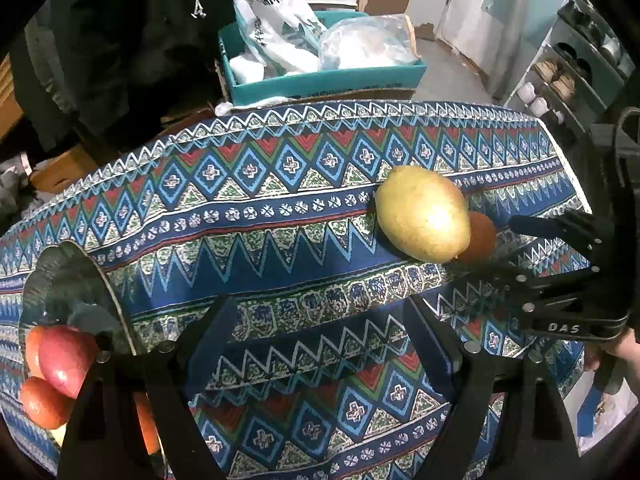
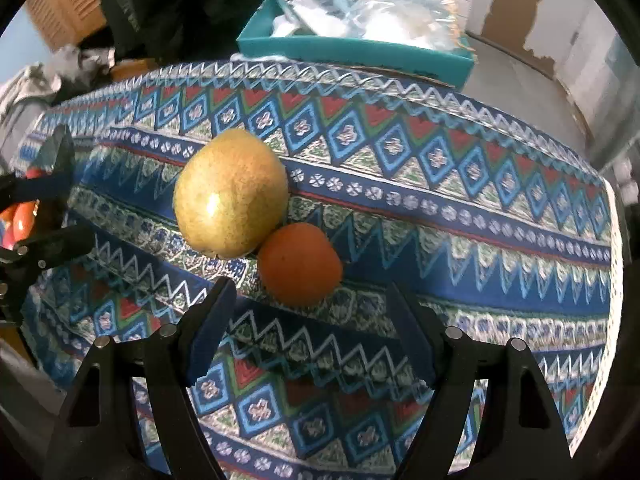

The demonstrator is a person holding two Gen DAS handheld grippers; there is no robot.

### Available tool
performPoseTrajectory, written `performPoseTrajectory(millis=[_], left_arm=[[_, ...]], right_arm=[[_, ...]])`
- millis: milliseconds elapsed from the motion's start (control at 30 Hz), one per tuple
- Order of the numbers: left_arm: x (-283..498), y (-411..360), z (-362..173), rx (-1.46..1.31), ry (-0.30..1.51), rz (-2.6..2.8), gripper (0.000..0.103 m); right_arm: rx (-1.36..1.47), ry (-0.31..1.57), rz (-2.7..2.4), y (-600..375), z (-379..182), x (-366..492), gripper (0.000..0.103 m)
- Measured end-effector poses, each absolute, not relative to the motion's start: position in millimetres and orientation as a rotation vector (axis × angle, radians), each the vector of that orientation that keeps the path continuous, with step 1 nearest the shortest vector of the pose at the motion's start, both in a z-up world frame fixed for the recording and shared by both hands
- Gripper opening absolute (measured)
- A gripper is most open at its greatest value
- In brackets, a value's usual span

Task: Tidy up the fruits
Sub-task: 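Grasp the yellow-green pear with the left tool while the right tool grasps the tangerine, then lift the pear with the left tool while the right tool lifts the tangerine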

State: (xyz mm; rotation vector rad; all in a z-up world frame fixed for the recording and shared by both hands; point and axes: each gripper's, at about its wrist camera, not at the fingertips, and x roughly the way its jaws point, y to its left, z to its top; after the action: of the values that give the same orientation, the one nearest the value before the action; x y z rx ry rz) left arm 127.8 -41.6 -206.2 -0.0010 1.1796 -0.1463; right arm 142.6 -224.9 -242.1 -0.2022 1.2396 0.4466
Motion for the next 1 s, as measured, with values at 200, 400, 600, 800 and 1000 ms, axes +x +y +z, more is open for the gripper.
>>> performPoseTrajectory(millis=[200,400,600,800,1000], left_arm=[[136.8,-47.1,-215.8,0.003,1.194,-0.164,0.086],[143.2,-54.3,-219.9,-0.005,1.203,-0.181,0.086],[149.4,-64.8,-215.6,-0.039,1.202,-0.210,0.086],[156.7,-75.8,-212.4,-0.083,1.213,-0.242,0.086],[164.6,-84.8,-212.5,-0.142,1.221,-0.244,0.086]], right_arm=[[-0.232,1.237,0.469,-214.5,-255.0,148.7,0.075],[-0.235,1.271,0.499,-207.8,-266.9,153.4,0.048],[-0.184,1.258,0.483,-220.7,-261.6,148.2,0.047],[-0.100,1.236,0.401,-252.5,-242.4,146.8,0.047],[-0.029,1.203,0.324,-282.1,-219.4,149.8,0.047]])
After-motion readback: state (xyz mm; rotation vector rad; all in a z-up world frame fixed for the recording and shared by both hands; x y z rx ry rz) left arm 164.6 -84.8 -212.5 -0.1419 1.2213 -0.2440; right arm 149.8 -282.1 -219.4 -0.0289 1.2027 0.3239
